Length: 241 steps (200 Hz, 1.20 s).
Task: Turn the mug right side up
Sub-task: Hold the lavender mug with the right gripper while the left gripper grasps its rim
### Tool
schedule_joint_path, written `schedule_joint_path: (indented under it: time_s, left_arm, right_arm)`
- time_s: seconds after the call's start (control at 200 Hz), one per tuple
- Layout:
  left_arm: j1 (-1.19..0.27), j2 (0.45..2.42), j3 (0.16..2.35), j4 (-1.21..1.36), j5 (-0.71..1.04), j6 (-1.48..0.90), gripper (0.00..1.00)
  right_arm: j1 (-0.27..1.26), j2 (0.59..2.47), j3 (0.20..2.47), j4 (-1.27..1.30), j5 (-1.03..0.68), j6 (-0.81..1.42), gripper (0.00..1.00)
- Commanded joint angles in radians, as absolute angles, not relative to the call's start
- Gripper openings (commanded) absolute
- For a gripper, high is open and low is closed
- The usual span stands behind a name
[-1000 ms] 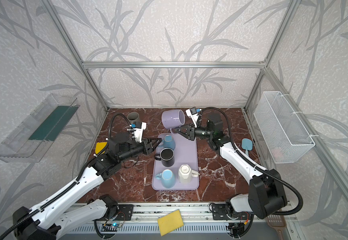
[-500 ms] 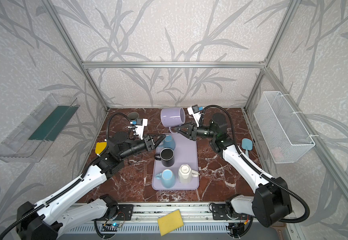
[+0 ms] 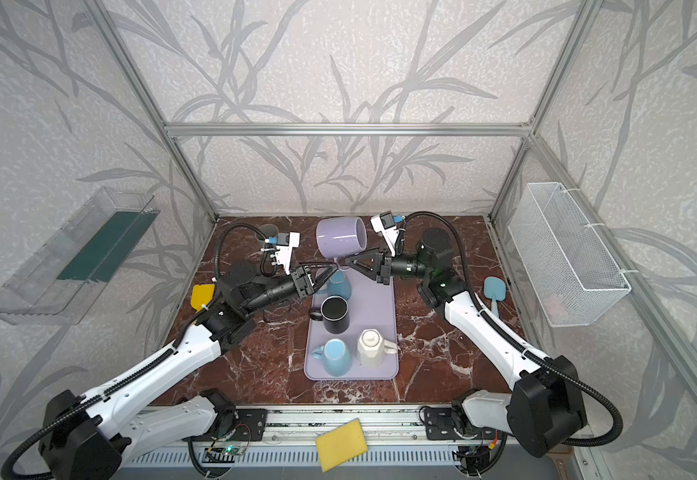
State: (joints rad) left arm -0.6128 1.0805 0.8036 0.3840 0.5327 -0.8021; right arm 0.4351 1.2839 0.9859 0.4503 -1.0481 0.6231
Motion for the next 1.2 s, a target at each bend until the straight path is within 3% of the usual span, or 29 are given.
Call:
schedule_joint_path:
  time_s: [0.0,0.85,1.2]
  left_arm:
    - [-0.616,1.08,0.839,0.462,0.563,-0.819,0.38]
    - [-0.615,1.109,0.845,0.662,0.657,-0.905,0.39]
    - [-0.615,1.109,0.845,0.674,0.66,-0.911,0.32]
  right_arm:
    - [0.443,1.235,1.003,0.578,-1.054,0.659,0.0]
    - [0.482,1.25,0.994,0.704,-1.063,0.754,0.0]
    - [0.488,1.258,0.989,0.732,-1.08,0.792,0.0]
